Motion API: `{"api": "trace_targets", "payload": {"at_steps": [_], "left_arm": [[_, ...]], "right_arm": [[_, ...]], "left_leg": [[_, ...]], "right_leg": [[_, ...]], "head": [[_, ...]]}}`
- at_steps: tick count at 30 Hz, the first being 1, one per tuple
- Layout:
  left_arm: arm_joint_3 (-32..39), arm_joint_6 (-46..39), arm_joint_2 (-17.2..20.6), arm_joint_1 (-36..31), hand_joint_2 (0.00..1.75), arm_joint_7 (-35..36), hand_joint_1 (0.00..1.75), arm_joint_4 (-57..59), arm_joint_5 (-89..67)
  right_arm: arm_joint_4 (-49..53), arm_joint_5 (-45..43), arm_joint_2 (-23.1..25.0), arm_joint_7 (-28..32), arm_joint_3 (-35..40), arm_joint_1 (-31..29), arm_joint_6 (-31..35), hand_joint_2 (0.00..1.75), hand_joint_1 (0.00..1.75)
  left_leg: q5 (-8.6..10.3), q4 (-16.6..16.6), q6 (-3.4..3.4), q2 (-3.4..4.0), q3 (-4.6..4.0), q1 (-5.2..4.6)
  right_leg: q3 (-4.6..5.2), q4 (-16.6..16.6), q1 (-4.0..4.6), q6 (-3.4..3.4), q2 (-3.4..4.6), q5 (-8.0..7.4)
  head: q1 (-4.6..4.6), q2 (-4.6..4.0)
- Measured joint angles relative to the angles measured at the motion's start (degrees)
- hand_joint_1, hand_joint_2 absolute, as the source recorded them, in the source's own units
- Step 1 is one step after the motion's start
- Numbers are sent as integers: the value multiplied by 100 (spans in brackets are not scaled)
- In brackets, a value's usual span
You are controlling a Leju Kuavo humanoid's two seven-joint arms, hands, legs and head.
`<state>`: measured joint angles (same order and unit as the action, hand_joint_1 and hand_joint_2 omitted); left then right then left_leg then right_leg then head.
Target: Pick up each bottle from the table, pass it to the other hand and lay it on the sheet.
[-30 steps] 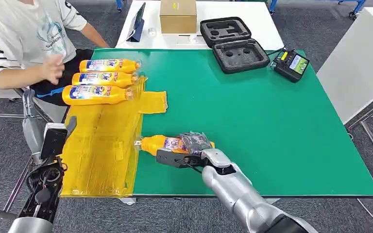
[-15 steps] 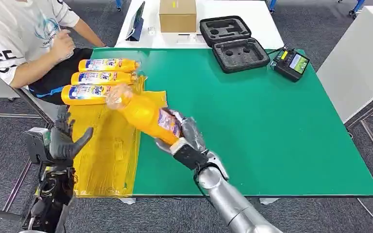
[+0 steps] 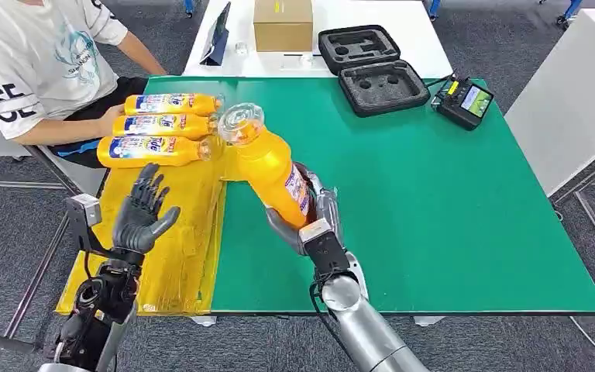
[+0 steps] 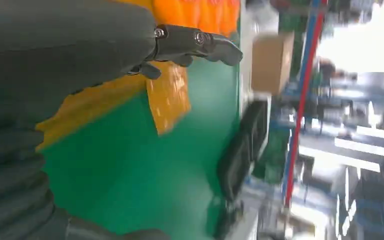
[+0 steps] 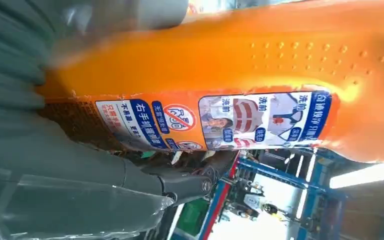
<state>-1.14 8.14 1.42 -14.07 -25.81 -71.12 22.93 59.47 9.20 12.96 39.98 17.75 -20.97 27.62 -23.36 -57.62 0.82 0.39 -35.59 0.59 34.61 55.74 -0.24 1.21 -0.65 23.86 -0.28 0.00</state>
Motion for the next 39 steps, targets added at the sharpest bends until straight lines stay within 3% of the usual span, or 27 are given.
{"api": "trace_targets", "payload": {"at_steps": [17,39], "left_arm": [[-1150,469,31,147,175,188,0,-931,-309],[-1431,493,96,142,175,463,0,-800,324]], "right_arm": [[-710,244,33,-100,9,-53,-474,175,175],[-1584,1379,465,-629,826,-499,-557,175,175]], "left_leg": [[-1,0,0,-1,-6,0],[0,1,0,1,-6,1]], "right_leg": [[0,0,0,0,-1,0],[3,0,0,0,0,0]], "head": [[0,0],[0,0]]}}
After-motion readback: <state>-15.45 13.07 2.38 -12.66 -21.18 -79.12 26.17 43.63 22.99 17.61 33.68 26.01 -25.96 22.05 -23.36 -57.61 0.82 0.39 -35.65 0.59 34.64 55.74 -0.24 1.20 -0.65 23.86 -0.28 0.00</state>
